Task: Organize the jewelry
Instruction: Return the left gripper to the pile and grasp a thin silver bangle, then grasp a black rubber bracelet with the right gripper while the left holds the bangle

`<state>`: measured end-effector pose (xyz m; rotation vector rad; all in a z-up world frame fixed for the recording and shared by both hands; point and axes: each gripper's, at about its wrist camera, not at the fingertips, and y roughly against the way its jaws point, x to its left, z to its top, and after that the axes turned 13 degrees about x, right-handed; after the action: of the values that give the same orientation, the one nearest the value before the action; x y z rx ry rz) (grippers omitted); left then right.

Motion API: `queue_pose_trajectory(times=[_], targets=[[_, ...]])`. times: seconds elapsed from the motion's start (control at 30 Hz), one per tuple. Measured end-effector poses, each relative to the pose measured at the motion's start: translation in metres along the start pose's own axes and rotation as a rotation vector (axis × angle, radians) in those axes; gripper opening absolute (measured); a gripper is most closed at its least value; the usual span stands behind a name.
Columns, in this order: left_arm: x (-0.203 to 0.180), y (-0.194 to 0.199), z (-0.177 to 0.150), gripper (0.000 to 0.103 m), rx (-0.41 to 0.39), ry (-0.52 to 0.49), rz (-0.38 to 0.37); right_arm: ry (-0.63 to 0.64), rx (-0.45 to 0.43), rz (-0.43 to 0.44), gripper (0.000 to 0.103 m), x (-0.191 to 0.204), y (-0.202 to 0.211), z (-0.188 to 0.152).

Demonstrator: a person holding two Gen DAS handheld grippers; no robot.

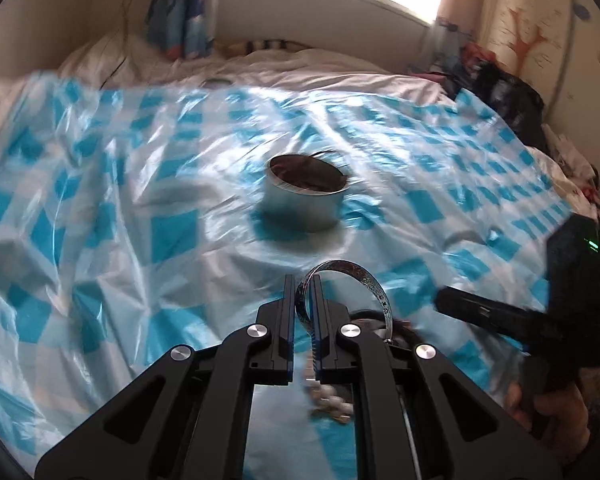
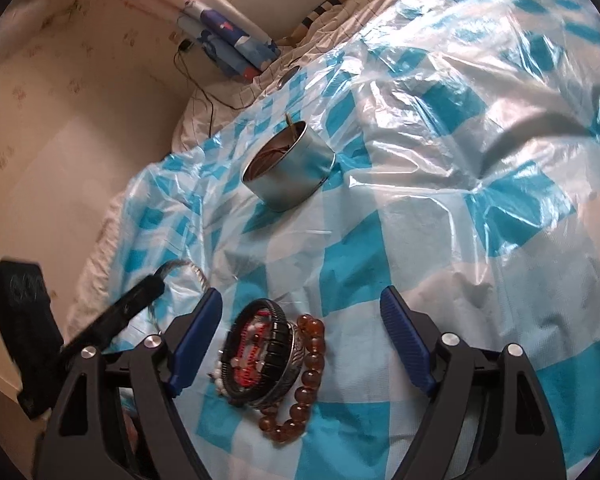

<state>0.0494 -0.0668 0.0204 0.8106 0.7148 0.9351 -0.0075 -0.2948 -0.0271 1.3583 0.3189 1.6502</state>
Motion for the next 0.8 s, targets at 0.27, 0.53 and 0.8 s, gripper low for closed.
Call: queue_pose_trajectory(times=[0.27,0.53,0.8], targets=[[0.060,-0.051,-0.010,0.006,0.082,0.180,-0.030,0.212,-0.030,-0.139,0.081,0.038,-0.009,-0.007],[0.077,-0.061,-0.017,0.006,0.078,0.211,-0.106,0.385,-0.031,-0.289,0.077,0.063,-0.030,-0.013],[0.067,-0.063,-0.011,0.012,0.077,0.167,-0.090,0.394,0.040,-0.342,0.019,0.058,-0.049,-0.013]])
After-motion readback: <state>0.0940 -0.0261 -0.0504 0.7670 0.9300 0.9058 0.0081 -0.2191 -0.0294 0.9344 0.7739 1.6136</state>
